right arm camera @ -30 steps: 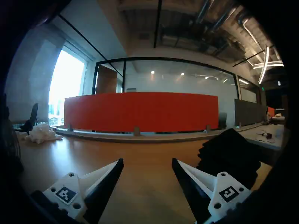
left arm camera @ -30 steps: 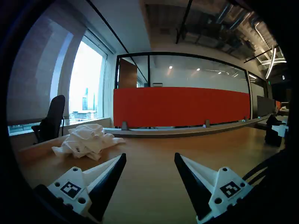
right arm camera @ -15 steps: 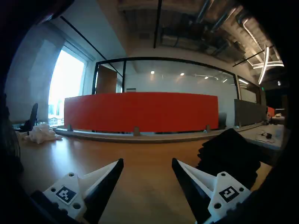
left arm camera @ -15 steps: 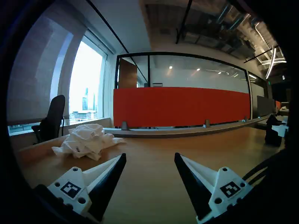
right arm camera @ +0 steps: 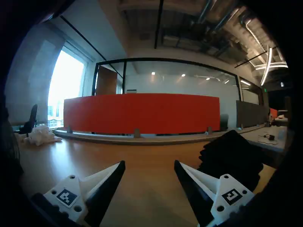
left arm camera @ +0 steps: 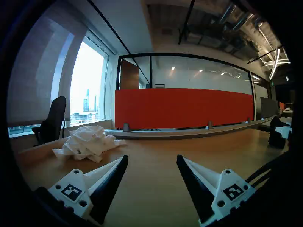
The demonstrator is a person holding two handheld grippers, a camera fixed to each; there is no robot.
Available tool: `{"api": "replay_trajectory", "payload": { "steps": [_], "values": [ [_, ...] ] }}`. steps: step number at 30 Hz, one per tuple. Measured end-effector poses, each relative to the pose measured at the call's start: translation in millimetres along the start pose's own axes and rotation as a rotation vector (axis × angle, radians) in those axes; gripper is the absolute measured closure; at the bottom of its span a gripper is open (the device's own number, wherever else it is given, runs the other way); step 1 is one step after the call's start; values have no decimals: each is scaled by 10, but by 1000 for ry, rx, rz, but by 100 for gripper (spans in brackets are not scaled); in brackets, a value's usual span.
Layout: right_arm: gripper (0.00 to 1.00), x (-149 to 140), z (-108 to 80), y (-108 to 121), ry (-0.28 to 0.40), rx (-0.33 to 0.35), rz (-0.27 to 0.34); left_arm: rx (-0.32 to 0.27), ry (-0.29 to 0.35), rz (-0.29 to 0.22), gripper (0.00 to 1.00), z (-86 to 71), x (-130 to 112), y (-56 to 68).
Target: Fold towel
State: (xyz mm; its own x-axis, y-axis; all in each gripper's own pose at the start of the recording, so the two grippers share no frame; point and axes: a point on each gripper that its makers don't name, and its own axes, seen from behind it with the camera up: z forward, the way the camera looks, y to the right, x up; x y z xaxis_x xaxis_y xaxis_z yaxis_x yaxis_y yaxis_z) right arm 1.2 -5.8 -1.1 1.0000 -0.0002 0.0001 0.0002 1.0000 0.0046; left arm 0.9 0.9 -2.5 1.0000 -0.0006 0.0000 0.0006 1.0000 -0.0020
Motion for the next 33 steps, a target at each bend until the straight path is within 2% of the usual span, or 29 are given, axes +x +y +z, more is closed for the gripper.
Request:
{"api": "replay_trajectory", "payload": {
  "steps": [33],
  "values": [
    [0,2,-1,3,0,0,0,0,0,0,4,-7,7,-2]
  ]
}}
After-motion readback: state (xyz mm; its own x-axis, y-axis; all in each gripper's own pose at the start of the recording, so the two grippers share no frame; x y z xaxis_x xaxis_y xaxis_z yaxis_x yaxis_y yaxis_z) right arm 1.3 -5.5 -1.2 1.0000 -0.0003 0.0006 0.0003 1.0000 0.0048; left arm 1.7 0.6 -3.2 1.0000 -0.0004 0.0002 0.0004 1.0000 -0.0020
